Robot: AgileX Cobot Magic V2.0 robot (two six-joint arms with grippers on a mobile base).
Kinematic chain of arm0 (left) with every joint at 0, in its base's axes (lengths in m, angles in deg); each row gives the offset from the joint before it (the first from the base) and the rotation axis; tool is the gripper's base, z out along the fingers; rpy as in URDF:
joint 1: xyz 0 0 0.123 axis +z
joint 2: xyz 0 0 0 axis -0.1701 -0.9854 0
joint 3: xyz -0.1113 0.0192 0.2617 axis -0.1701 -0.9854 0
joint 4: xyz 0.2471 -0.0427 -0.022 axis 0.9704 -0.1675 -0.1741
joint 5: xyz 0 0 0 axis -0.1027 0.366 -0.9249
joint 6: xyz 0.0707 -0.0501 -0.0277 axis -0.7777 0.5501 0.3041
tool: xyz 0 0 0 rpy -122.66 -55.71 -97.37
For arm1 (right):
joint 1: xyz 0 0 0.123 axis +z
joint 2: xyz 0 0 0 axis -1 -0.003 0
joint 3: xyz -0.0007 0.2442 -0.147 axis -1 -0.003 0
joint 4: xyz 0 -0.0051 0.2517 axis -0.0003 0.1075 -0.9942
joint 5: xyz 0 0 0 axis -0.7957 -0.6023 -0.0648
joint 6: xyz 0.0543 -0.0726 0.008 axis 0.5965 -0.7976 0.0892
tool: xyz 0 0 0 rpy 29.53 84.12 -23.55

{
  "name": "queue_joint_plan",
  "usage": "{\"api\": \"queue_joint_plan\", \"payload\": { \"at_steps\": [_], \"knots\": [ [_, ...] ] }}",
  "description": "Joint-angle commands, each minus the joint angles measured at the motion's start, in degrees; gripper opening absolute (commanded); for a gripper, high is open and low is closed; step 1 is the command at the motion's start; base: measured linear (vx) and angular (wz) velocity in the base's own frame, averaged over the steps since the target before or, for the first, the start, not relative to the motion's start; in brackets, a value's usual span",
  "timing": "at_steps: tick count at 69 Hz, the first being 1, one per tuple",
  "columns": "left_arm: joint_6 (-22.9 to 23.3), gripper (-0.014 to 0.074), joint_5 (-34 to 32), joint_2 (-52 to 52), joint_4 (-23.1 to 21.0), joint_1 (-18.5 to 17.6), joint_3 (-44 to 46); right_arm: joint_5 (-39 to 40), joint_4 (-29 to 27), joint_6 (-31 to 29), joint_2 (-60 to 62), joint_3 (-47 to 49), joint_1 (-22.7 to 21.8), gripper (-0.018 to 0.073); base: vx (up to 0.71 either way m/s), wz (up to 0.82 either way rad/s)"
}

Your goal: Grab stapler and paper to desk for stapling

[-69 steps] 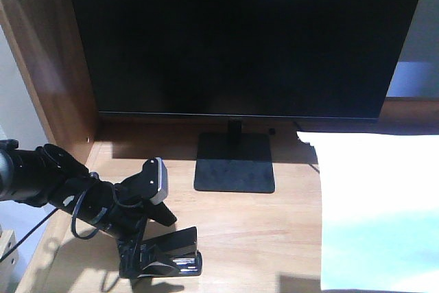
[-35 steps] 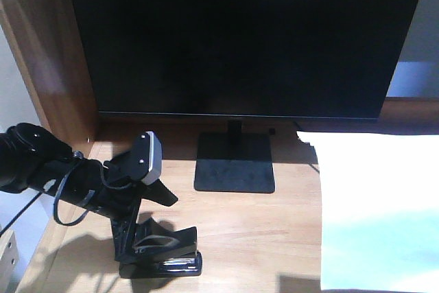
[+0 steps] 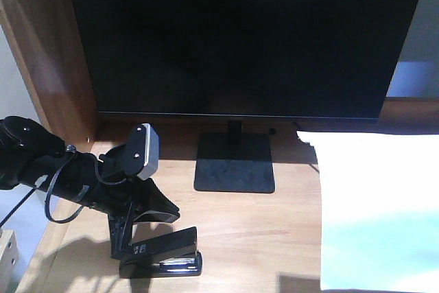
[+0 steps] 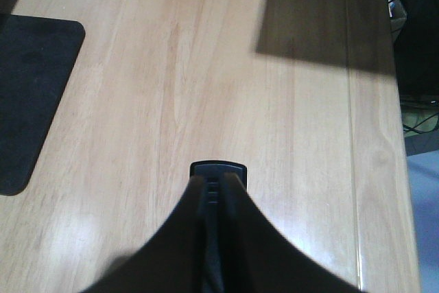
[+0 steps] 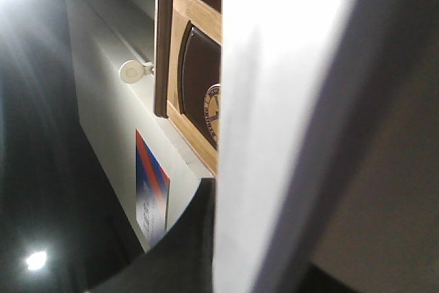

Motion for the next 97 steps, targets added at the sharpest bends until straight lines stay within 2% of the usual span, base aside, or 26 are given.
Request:
{"api": "queue_joint_plan", "payload": {
  "at_steps": [1, 23, 49, 97],
  "knots": [
    [0.6, -0.0008, 1.2, 2.4, -3.0, 0.0, 1.4, 2.6, -0.5, -0.4, -0.7, 1.5, -0.1, -0.0006, 0.0, 0.0],
    [0.5, -0.0008, -3.6, 1.7, -2.8, -2.1, 1.3, 2.6, -0.5, -0.4, -0.7, 1.5, -0.1, -0.0006, 0.0, 0.0],
    [0.7, -0.0008, -1.6, -5.3, -2.8, -2.8, 1.3, 2.6, -0.5, -0.4, -0.7, 1.5, -0.1, -0.0006, 0.0, 0.0],
    [0.7, -0.0007, 0.1, -5.5, -2.8, -2.7, 1.3, 2.6, -0.5, -0.4, -0.7, 1.5, -0.1, -0.0006, 0.0, 0.0]
  ]
}}
